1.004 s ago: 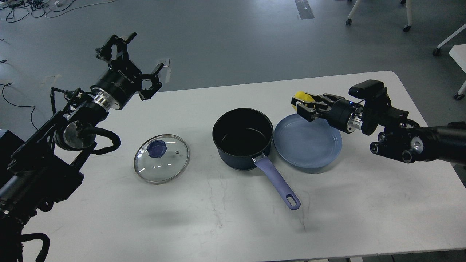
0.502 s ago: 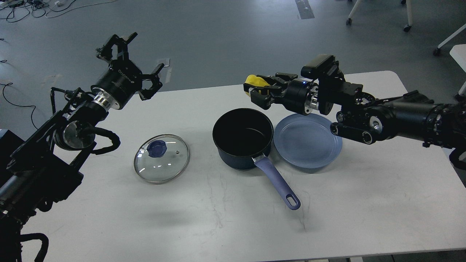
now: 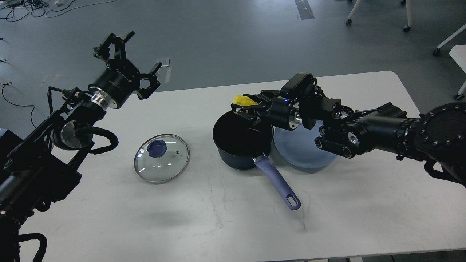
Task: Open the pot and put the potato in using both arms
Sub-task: 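Carry the potato over the saucepan and lower it inside, then open the right gripper and raise it away from the pot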
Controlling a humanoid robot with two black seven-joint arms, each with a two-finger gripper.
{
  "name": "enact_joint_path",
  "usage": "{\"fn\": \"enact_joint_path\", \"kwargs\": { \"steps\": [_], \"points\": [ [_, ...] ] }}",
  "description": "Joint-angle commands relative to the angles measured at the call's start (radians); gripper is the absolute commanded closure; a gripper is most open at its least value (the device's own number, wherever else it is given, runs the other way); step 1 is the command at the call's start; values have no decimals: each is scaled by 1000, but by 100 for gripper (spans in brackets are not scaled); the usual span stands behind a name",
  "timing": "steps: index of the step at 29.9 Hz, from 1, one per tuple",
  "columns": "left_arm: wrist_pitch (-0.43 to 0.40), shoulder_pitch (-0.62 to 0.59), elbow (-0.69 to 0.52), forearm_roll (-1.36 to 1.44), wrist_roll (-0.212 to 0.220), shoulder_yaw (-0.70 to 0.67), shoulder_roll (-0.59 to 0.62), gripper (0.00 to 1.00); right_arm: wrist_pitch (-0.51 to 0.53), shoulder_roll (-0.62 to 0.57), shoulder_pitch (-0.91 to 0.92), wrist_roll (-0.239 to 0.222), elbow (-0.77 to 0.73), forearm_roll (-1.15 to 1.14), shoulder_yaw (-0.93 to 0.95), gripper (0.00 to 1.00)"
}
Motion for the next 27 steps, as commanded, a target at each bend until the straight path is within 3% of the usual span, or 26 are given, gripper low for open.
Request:
{"fn": "enact_joint_path", "kwargs": {
  "steps": [1,4,6,7,9,23,25,27],
  "points": [
    [-1,1,0,0,0,0,10,2,0,0,-1,0,6,3,-10,76],
    [-1,2,0,0,-2,0,10,2,0,0,-1,1,9,6,-8,71],
    [-2,2,0,0,-2,0,10,2,-1,0,2,1,15,12,-5,59],
    [-1,1,0,0,-2,0,10,2,0,0,3,0,22,14,-5,32],
    [-1,1,0,0,-3,-2,12,2,0,0,6,0,35,12,-8,3],
    [-11,2,0,0,-5,10,16,2,8,0,58,-3,67,18,15,0],
    [-10,2,0,1,-5,12,13,2,42,-23,77,-3,78,63,80,0],
    [-8,4,2,0,-6,12,3,2,155,-67,91,-15,119,246,274,0]
  ]
}}
